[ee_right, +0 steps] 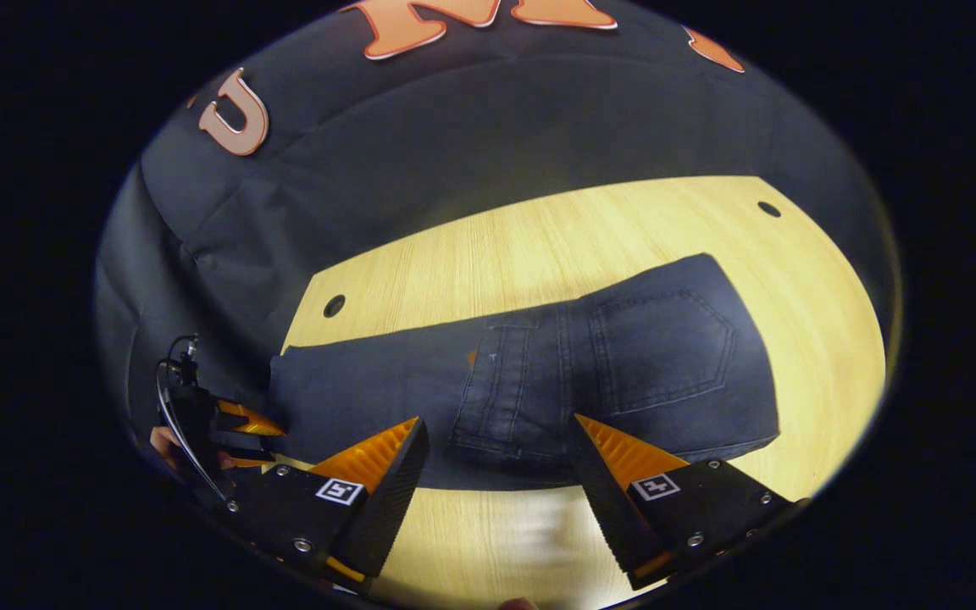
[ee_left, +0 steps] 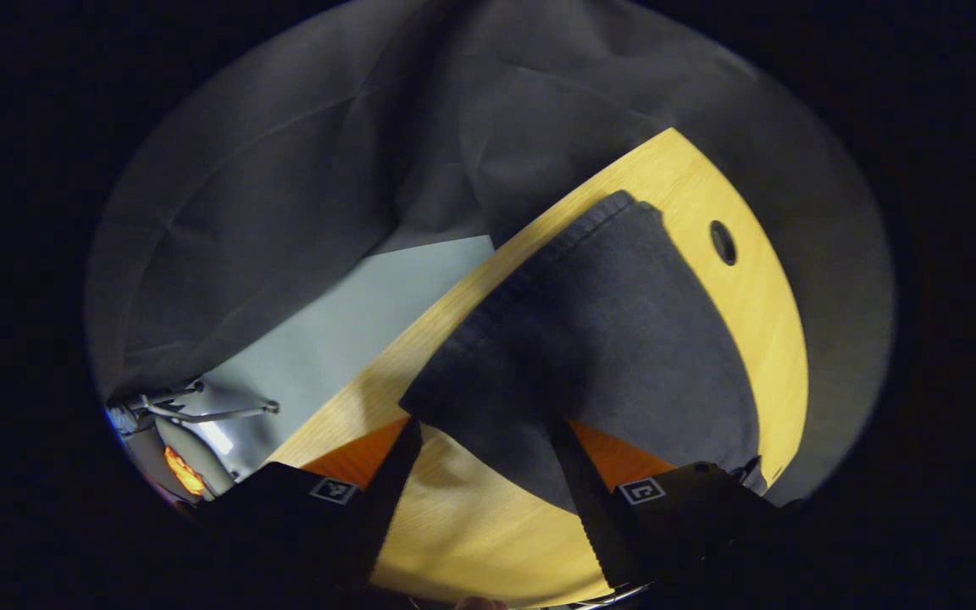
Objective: Grasp the waist and the cuffs of the jeans and fold them to make the two legs overlap; first hold the waist and fold one-third of the jeans toward the cuffs, then hold the cuffs and fold the remaining one-third in the same direction to finish folding.
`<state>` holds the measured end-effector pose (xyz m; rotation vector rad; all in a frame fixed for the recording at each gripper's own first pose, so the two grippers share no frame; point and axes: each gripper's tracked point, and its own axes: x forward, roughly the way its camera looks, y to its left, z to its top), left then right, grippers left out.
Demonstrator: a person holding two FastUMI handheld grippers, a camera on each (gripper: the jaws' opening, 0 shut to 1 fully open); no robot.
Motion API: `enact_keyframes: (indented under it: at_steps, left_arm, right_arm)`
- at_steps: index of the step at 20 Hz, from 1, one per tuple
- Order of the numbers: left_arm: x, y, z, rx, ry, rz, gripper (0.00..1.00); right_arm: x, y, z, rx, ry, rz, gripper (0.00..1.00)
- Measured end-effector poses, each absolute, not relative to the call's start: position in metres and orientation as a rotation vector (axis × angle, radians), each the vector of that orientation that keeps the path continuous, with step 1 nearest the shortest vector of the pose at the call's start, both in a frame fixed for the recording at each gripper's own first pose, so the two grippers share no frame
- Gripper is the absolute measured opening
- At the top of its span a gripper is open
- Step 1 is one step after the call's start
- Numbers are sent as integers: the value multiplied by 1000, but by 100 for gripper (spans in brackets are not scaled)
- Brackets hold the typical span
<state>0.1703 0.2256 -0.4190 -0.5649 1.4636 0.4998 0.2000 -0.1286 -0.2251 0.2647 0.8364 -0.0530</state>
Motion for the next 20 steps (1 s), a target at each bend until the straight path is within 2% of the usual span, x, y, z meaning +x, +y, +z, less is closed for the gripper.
enact_keyframes:
  at_steps: [3,8,10,13,14,15,20]
  left_arm:
    - [168,219,-429,-449,1500,558,95]
    - [181,217,-425,-410,1351,572,90]
    - [191,203,-427,-396,1307,517,67]
    - [195,193,-429,-376,1262,474,11]
    - [195,192,-437,-389,1236,473,11]
    - [199,188,-423,-398,1212,450,4]
    - [209,171,-370,-324,1086,362,4]
  right_arm:
    - [190,-144,-205,271,785,-45,99]
    - [172,-180,-205,408,790,-70,99]
    - [165,-194,-200,458,773,-73,99]
    - [152,-222,-194,476,775,-72,99]
    - [147,-233,-191,472,770,-73,99]
    - [142,-244,-189,468,765,-75,99]
    - [140,-285,-181,459,745,-91,99]
